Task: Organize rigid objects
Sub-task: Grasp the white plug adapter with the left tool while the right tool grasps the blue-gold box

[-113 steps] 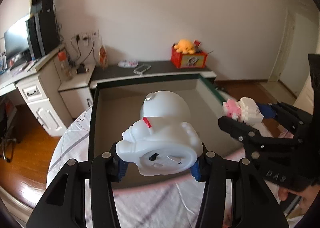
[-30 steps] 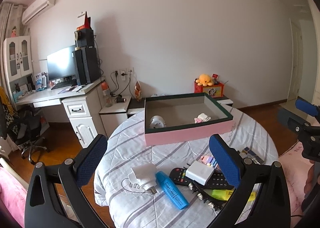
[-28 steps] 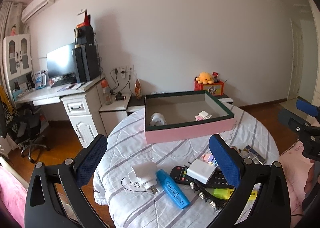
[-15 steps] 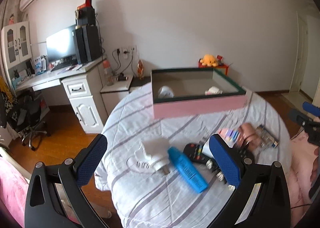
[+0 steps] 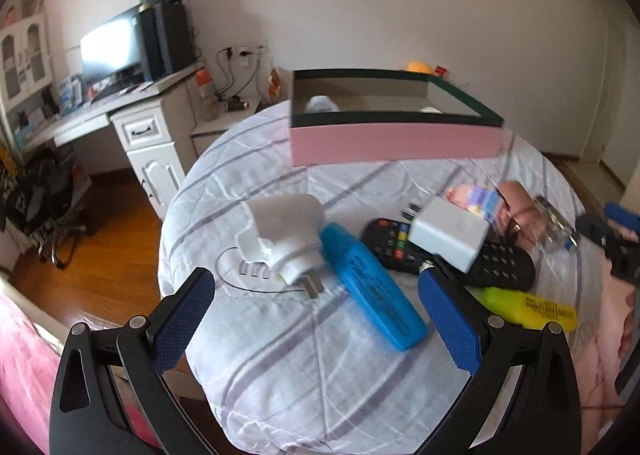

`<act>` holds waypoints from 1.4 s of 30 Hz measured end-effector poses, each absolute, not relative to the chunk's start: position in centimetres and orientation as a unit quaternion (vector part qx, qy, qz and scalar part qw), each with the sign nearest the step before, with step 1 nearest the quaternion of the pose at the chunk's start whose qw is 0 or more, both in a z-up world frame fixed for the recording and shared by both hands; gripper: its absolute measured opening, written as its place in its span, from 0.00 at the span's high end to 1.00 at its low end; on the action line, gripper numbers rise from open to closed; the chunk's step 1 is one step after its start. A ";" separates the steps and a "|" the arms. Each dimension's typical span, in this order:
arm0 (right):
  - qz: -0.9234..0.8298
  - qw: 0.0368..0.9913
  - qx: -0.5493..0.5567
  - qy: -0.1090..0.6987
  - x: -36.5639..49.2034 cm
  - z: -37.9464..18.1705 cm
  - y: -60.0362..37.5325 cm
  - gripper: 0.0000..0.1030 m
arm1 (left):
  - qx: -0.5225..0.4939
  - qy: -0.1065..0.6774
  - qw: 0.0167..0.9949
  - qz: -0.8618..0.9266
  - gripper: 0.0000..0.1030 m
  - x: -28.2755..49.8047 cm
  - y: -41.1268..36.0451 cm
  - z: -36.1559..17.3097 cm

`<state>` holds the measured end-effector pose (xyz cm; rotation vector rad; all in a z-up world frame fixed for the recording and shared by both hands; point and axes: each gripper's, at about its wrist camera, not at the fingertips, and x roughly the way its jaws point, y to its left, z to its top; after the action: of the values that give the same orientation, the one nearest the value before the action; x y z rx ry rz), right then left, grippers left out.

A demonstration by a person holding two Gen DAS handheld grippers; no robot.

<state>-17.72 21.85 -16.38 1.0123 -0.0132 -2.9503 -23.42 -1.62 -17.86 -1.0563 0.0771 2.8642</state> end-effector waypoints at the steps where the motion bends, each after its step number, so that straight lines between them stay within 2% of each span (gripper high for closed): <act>1: -0.946 0.011 0.325 -0.004 -17.7 -16.4 21.9 0.00 | -0.347 0.016 0.037 0.937 0.00 -23.8 -2.3 -17.8; 5: -0.945 0.008 0.327 -0.005 -18.1 -16.7 22.3 0.00 | -0.346 -0.017 0.002 0.938 0.02 -25.2 -4.5 -17.9; 7: -0.944 0.007 0.331 -0.008 -18.4 -17.0 22.4 0.00 | -0.359 -0.029 -0.007 0.933 0.09 -26.3 -5.1 -18.4; 15: -0.939 0.015 0.344 -0.011 -19.3 -17.8 22.3 0.00 | -0.394 -0.014 0.002 0.919 0.09 -28.7 -4.6 -20.5; 17: -0.939 0.016 0.345 -0.013 -19.6 -17.8 22.3 0.00 | -0.396 -0.017 0.007 0.918 0.15 -29.3 -4.7 -20.7; 19: -0.939 0.015 0.344 -0.009 -19.8 -17.8 22.2 0.00 | -0.405 -0.021 0.022 0.914 0.30 -30.1 -4.8 -21.0; 21: -0.938 0.017 0.346 -0.010 -20.0 -17.8 22.2 0.00 | -0.405 -0.005 0.013 0.914 0.37 -30.5 -4.6 -21.3; 31: -0.938 0.017 0.346 -0.007 -20.1 -17.6 22.8 0.00 | -0.393 0.017 0.021 0.919 0.38 -29.8 -5.3 -20.8; 39: -0.935 -0.013 0.354 0.036 -18.7 -17.6 24.0 0.01 | -0.394 0.021 0.025 0.918 0.37 -29.0 -5.8 -20.7; 42: -0.928 -0.007 0.370 0.046 -18.8 -18.3 24.1 0.09 | -0.395 0.027 0.029 0.918 0.37 -29.0 -5.3 -20.8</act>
<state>-18.82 24.12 -18.35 1.1670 0.1441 -2.9276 -29.05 -5.26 -20.78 -1.2183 0.0843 2.8309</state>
